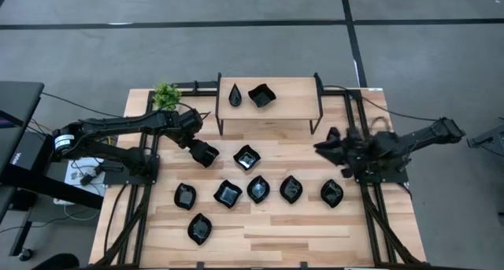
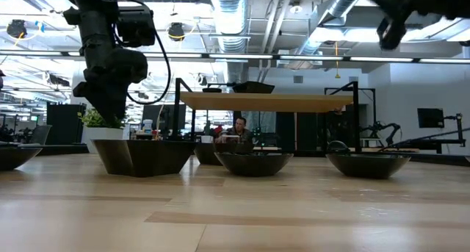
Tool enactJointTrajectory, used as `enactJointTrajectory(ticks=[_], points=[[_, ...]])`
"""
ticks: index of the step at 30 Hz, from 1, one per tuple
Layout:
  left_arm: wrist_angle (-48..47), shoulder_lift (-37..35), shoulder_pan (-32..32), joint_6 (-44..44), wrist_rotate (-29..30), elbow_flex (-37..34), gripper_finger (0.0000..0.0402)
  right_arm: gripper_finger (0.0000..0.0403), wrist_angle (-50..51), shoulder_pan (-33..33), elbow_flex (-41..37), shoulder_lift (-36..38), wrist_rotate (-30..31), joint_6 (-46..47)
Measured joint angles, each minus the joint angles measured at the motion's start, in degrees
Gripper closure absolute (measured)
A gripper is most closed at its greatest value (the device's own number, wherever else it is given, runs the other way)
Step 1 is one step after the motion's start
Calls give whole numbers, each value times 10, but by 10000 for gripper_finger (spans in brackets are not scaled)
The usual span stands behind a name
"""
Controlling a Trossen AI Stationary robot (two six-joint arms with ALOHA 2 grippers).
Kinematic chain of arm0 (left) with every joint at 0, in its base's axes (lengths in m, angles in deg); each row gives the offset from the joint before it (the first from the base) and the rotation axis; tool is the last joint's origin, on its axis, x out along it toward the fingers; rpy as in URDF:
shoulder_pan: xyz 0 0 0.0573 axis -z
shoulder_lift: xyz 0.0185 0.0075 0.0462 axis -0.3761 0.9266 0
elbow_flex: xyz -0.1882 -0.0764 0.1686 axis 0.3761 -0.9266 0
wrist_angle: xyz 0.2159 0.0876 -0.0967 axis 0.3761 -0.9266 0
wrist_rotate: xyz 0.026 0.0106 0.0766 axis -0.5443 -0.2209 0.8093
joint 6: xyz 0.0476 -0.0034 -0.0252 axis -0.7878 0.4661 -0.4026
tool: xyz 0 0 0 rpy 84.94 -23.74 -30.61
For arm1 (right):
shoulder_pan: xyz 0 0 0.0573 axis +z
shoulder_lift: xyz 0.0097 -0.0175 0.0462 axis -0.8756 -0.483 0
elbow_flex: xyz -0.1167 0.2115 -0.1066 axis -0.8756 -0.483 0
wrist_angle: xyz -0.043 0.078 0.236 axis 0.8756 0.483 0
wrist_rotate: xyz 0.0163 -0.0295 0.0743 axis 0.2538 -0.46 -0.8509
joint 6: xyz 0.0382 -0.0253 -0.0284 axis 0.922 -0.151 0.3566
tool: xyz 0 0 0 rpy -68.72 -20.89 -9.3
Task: Pick & Place Mini shaped plates
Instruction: Stack the black distorted square plate on top of the black distorted square plates on the shelf
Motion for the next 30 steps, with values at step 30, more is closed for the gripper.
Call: enactJointTrajectory(ticks=[30], points=[[16,68,-49,15,-12,0,230,294,33,0,-106,149,-92,-67]])
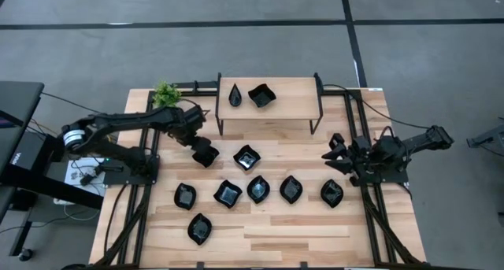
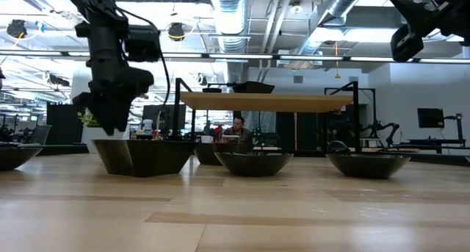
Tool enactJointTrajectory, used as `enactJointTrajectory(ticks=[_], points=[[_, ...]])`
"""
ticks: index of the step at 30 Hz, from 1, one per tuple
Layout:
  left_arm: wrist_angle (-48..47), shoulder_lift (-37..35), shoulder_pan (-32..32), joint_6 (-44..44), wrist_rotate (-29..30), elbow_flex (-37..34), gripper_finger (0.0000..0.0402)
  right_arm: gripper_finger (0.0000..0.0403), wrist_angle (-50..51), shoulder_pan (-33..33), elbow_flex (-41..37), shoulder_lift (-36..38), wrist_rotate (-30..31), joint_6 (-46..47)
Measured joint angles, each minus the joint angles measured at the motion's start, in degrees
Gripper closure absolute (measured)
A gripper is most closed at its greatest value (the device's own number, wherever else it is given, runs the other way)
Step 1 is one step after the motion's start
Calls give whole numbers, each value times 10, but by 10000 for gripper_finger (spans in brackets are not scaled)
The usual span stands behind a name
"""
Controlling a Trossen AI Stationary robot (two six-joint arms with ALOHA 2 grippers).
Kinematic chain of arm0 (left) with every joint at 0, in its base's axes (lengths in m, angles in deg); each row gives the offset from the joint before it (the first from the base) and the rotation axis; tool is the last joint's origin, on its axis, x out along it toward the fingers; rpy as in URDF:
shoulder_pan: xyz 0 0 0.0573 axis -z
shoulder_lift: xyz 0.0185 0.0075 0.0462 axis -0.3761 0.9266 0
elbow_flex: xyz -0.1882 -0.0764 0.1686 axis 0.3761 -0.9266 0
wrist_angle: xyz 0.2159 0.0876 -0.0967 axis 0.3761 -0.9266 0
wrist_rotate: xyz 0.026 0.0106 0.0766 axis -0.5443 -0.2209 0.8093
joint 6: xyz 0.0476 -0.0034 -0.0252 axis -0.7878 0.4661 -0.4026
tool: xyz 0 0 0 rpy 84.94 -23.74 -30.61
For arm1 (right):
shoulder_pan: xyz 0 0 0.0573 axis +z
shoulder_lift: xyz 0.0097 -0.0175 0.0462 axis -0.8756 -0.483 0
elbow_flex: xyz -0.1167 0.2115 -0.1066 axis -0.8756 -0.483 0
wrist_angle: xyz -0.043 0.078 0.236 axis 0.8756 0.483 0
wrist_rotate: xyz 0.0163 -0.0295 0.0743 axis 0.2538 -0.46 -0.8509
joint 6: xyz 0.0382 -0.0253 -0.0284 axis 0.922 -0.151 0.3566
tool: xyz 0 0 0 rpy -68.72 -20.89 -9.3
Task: Pick & Place Mini shaped plates
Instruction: Stack the black distorted square plate on top of the black distorted square plates on the shelf
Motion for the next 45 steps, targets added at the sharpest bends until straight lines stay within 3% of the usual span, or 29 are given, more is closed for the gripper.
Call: enactJointTrajectory(ticks=[5,12,22,38,45], points=[[6,44,3,6,-6,0,230,294,0,1,0,0,0,0],[15,54,3,15,-6,0,234,294,-1,1,0,0,0,0],[24,55,3,14,-7,0,314,294,0,1,0,0,0,0],[29,54,3,15,-6,0,392,294,0,1,0,0,0,0],[30,42,3,15,-14,0,395,294,0,1,0,0,0,0]])
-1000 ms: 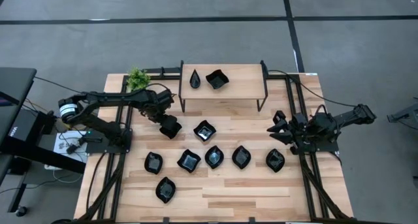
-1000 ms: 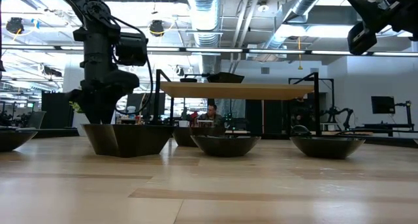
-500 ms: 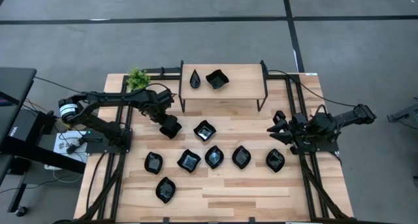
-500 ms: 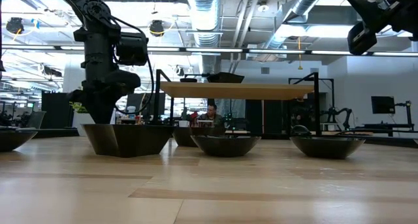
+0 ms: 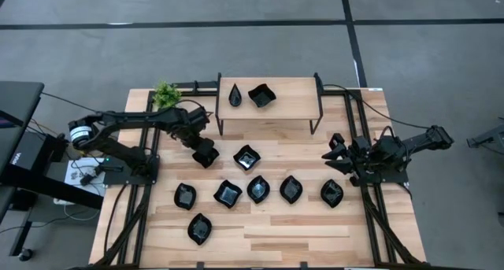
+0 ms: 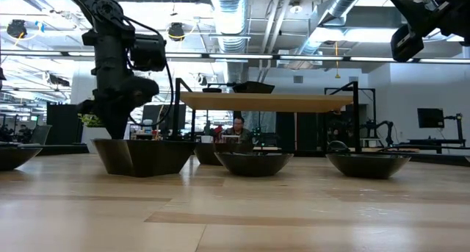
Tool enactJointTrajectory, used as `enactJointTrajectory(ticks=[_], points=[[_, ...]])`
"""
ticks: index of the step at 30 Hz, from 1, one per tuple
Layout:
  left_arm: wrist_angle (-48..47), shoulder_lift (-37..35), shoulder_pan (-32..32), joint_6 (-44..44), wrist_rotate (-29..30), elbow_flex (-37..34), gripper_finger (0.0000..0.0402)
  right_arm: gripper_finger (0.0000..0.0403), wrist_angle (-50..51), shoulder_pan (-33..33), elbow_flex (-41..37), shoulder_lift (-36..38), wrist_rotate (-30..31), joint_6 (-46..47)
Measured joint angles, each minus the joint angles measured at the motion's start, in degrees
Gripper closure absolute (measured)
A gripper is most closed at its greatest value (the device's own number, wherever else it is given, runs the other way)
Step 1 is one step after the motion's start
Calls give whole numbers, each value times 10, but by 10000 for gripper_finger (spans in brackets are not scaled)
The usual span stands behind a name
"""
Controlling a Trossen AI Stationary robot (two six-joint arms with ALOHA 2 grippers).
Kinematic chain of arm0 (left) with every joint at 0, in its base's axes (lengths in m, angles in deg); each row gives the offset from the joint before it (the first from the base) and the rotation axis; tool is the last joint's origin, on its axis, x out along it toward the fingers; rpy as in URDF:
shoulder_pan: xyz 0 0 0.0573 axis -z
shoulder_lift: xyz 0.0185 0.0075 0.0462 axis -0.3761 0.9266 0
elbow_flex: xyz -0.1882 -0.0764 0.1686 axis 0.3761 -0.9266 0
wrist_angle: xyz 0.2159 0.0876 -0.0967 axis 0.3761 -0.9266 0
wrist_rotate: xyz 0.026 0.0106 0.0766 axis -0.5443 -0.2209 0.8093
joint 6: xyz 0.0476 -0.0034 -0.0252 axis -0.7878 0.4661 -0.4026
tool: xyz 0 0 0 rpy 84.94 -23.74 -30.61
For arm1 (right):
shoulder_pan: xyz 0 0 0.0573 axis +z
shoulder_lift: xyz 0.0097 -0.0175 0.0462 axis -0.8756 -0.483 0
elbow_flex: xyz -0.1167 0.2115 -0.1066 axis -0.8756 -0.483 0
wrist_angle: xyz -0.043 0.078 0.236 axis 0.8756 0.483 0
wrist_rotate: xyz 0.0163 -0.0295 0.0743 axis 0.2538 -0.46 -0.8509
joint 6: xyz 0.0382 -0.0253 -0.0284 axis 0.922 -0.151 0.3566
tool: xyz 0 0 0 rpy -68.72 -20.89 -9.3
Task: Pick & Place Mini shaped plates
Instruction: Stack the black distorted square plate on top of the black distorted square plates on the shelf
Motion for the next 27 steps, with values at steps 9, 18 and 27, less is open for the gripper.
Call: enactJointTrajectory(ticks=[9,18,27], points=[[-2,-133,0,12,-66,0,397,294,0,0,0,0,0,0],[72,-254,49,98,-91,23,398,294,0,0,0,0,0,0],[124,-149,107,95,-26,149,398,294,0,0,0,0,0,0]])
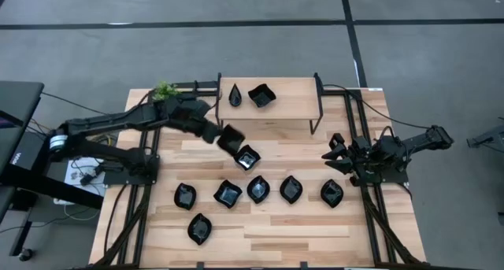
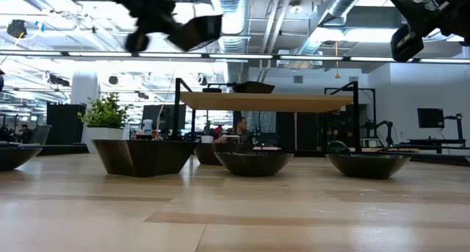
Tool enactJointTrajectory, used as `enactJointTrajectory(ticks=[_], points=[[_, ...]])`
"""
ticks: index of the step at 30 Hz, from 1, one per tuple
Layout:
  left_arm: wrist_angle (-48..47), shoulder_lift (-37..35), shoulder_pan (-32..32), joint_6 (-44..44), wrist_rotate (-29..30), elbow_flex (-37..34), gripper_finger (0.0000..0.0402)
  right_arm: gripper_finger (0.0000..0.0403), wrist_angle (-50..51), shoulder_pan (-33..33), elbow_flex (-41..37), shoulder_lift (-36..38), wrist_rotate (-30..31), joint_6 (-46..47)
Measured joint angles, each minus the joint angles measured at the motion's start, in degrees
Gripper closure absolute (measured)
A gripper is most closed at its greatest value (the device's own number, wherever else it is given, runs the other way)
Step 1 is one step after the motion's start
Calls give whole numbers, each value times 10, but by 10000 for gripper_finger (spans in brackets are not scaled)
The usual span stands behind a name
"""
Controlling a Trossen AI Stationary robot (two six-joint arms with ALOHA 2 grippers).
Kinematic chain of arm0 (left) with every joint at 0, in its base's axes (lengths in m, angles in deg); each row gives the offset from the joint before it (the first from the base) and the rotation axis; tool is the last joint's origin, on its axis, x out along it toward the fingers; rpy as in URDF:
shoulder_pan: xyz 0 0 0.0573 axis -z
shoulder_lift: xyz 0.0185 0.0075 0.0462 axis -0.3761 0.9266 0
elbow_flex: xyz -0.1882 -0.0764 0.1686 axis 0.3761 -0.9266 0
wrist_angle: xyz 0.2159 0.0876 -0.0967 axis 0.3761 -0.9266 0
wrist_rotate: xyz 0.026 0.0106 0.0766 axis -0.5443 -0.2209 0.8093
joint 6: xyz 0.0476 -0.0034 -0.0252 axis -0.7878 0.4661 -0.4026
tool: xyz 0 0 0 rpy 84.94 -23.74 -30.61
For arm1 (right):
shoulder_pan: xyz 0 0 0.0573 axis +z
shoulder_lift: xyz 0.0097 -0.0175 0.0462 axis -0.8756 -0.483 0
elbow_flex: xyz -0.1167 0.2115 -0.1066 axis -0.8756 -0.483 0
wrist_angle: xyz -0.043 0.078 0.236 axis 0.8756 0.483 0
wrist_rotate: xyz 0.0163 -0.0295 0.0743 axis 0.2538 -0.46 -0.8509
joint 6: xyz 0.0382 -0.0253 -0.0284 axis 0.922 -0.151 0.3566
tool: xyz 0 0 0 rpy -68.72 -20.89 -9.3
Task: Pick & Place Mini shaped plates
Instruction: Stack the black distorted square plate on top of the black distorted square plates on the shelf
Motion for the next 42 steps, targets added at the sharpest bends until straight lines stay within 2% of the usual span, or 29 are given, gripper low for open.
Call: enactJointTrajectory(ticks=[7,14,22,29,36,42], points=[[2,130,-19,-102,6,165,398,294,0,0,0,0,0,0],[1,211,-62,-157,6,287,398,294,0,0,0,0,0,0],[-16,268,-101,-181,6,369,398,294,0,0,0,0,-1,0],[-36,287,-123,-203,5,444,398,294,14,0,0,0,-1,18],[-113,322,-151,-222,5,529,398,294,22,0,0,0,-1,35],[-162,380,-169,-231,-4,559,398,294,21,0,0,0,0,35]])
